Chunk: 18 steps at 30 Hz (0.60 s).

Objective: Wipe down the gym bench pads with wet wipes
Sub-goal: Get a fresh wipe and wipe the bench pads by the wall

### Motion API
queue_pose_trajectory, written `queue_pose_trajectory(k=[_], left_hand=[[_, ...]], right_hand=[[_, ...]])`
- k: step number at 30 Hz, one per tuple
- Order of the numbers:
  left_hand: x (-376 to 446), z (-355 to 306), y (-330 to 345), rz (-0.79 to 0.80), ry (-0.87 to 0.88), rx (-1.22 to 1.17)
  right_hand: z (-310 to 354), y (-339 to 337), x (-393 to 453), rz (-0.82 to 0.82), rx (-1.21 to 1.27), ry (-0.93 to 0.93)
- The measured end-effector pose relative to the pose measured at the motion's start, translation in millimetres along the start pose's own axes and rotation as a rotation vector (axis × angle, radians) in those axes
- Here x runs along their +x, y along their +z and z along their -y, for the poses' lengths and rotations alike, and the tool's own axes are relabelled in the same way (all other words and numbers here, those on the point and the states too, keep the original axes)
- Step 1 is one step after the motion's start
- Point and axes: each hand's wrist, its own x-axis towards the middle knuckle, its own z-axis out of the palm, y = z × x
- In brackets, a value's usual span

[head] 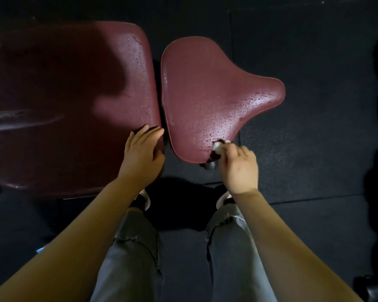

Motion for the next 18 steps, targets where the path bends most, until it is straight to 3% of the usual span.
queue_pose_trajectory(k=[2, 4, 9, 14, 18], left_hand=[[-0.2, 0.9, 0.0, 0.000, 0.001, 0.001], [-1.0, 1.3, -0.3, 0.005, 0.005, 0.010], [-0.4, -3.1, -1.7, 0.021, -0.007, 0.021], [-1.0, -4.8, -0.9, 0.042, -0.010, 0.035], [-0.8, -5.2, 0.2, 0.029, -0.010, 0.010]], right_hand=[[5.4, 3.6, -8.2, -0.009, 0.024, 0.036], [21.1, 11.9, -9.4, 0.056, 0.108, -0.049], [50.1, 21.6, -2.8, 0.186, 0.112, -0.422], [17.2, 8.1, 15.7, 0.283, 0.048, -0.795], [-17.7, -9.9, 22.6, 0.213, -0.055, -0.731]])
